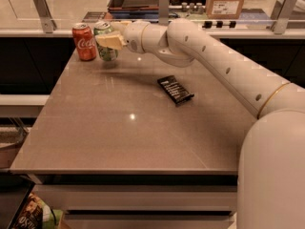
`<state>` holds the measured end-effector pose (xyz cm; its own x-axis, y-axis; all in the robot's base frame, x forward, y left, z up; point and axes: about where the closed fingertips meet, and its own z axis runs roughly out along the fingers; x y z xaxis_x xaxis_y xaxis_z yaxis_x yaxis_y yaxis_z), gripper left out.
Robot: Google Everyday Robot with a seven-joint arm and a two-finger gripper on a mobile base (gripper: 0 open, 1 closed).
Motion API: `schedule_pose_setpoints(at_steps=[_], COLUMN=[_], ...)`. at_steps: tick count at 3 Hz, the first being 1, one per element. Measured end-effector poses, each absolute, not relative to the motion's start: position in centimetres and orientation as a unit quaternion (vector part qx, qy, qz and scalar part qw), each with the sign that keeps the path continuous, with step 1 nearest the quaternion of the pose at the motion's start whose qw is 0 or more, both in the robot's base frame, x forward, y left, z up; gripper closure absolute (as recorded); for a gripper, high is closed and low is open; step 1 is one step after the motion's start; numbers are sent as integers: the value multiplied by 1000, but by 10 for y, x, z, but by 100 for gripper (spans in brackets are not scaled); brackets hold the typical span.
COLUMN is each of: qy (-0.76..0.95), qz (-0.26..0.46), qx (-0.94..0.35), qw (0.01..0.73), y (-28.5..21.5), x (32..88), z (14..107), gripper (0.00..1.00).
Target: Move green can near coke can
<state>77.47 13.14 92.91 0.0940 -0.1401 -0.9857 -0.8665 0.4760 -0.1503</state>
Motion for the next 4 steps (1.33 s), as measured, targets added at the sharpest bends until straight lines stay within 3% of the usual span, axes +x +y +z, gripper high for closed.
schedule_pose_setpoints(at_steps=[4], qy=[607], qz=[314], qx=[-408], qw=[606], y=[137], x=[773], z=[904], gripper=[100])
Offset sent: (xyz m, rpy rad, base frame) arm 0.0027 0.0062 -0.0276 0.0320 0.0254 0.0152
